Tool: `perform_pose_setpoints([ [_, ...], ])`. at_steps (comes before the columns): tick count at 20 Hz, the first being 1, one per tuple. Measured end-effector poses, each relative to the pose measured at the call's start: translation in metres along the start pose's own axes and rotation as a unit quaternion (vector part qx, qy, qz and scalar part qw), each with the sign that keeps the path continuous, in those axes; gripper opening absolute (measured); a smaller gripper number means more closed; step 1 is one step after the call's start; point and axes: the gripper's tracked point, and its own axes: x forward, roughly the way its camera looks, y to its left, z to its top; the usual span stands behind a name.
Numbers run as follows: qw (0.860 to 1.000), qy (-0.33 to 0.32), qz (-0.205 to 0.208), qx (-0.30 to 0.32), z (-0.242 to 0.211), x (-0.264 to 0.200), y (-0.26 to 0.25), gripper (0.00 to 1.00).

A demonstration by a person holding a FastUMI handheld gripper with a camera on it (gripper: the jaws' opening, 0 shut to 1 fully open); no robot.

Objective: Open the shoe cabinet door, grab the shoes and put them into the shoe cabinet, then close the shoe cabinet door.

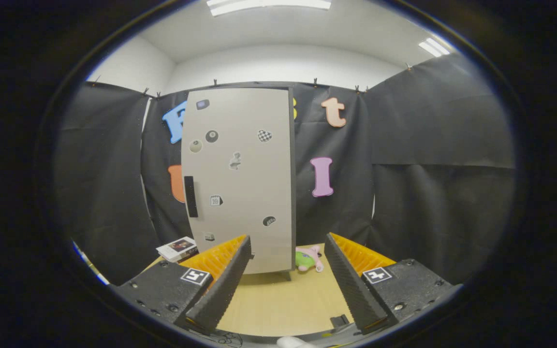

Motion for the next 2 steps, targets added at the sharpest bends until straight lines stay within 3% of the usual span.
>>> perform_pose_setpoints([
  [2, 1.000, -0.002, 0.003, -0.004, 0.0002, 0.0009, 0.0031, 1.00],
])
